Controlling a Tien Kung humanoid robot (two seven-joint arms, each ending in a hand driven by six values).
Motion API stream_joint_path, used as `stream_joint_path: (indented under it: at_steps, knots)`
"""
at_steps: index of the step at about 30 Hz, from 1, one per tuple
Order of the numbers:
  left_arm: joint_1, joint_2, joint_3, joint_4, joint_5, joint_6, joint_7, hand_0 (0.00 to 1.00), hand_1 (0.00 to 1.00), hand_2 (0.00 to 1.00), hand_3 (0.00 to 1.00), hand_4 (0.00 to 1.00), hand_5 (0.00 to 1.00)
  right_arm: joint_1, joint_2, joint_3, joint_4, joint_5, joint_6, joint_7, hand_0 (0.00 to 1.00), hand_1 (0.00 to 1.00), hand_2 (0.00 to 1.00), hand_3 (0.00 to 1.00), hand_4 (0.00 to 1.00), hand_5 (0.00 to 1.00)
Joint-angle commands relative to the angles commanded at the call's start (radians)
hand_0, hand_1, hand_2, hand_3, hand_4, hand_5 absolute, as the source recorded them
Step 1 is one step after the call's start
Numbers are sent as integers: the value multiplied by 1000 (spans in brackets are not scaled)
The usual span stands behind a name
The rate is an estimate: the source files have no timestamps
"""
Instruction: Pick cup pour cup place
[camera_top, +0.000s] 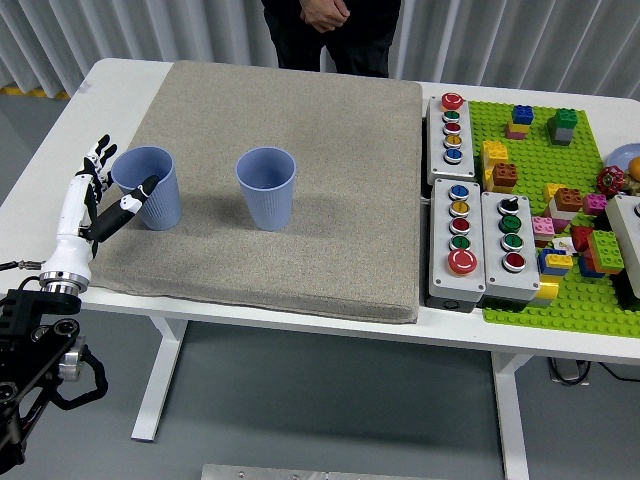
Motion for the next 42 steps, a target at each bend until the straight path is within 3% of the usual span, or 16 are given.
stream_joint_path:
  at_steps: [1,2,6,7,8,11,17,21,26,32,42]
  knots:
    - [3,0,-9,-12,-2,1,1,858,855,998,998,998,594,0,0,1,0,-1,0,0,724,694,746,704,326,274]
    - [1,1,-29,-31,-20,4,5,839,821,968,998,998,888,0,0,1,0,0,0,0,725,694,746,705,327,275]
    - [-26,13,-76,-56,-135,3,4,839,821,968,998,998,888,3,-2,1,0,0,0,0,725,694,746,705,327,275]
    - [-45,19,-89,-48,-170,-16,16,839,821,968,998,998,888,3,-2,0,0,1,0,0,725,694,746,705,327,275]
    - [-54,21,-95,-45,-207,-25,20,805,774,842,879,860,998,3,-2,-1,0,2,0,0,725,694,746,705,328,272]
    - [-113,35,-122,6,-320,-98,60,805,774,842,879,860,998,5,-4,-8,0,11,-1,1,725,694,746,705,328,272]
    - [-181,52,-126,90,-570,-225,119,815,784,843,887,854,998,9,-6,-16,0,21,-2,3,725,693,746,705,327,272]
    - [-202,57,-116,124,-708,-257,132,817,789,849,896,851,998,10,-7,-16,0,22,-3,4,725,692,745,706,328,270]
    - [-208,63,-123,148,-751,-257,132,816,789,851,897,854,998,9,-7,-14,0,17,-3,3,725,693,745,705,327,269]
    - [-209,72,-149,173,-699,-250,128,816,787,853,902,854,998,7,-7,-13,0,11,-2,2,724,693,745,705,327,269]
    - [-194,62,-171,155,-649,-237,117,815,786,852,900,852,998,-5,-5,-7,0,1,-3,0,724,693,745,705,328,269]
